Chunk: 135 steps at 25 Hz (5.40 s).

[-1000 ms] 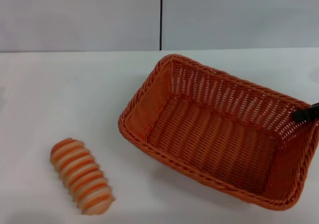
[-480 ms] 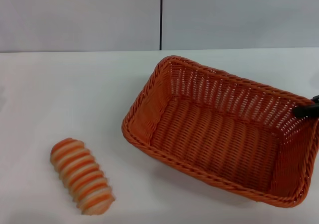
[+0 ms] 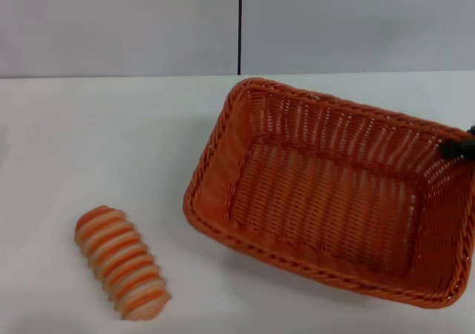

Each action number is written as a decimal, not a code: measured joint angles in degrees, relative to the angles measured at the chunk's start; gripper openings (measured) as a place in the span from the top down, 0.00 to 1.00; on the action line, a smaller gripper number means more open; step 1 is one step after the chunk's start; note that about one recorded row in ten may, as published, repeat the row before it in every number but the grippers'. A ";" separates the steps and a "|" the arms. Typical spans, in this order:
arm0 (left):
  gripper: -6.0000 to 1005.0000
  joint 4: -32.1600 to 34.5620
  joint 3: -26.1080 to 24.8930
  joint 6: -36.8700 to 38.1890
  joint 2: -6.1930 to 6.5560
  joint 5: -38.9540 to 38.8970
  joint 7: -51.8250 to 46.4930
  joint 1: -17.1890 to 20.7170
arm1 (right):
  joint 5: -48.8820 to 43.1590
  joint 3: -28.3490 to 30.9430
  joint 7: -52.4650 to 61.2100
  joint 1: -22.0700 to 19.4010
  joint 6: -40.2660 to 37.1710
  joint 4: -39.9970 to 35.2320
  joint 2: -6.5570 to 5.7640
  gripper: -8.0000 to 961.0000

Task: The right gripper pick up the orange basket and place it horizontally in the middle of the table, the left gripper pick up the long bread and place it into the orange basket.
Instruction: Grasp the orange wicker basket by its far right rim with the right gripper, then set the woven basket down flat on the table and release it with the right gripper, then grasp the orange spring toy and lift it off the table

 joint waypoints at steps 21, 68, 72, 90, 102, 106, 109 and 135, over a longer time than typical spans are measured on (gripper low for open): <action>0.19 0.20 0.00 -0.69 0.00 -0.06 0.10 -0.55 | 16.05 3.74 -2.79 -2.20 -15.43 -6.51 -1.17 0.80; 0.20 0.32 0.36 -0.83 0.00 0.21 0.98 -1.17 | 13.51 -2.43 -9.44 -1.45 -1.21 8.61 1.77 0.76; 0.21 0.27 0.36 -0.99 0.00 0.21 1.01 -1.29 | 13.30 -2.57 -9.45 -1.30 0.18 8.74 1.76 0.76; 0.21 -0.07 0.45 -1.68 -0.17 0.29 1.02 -2.11 | 8.56 -2.62 -9.26 -0.34 1.18 8.51 0.77 0.74; 0.21 -0.07 0.51 -2.29 -0.26 0.30 1.03 -2.77 | 7.37 -1.74 -8.90 0.03 2.49 8.59 -0.40 0.73; 0.22 -0.07 0.81 -2.61 -0.26 0.30 1.07 -2.94 | 7.69 -1.72 -8.90 0.48 4.19 8.57 -0.19 0.73; 0.22 -0.07 1.03 -3.22 -0.26 0.30 1.33 -3.20 | 7.74 -1.73 -9.09 1.03 4.81 8.66 0.08 0.73; 0.22 1.49 1.12 -4.24 -0.04 0.30 1.88 -3.58 | 52.90 11.81 -30.44 -19.15 1.21 6.87 6.52 0.54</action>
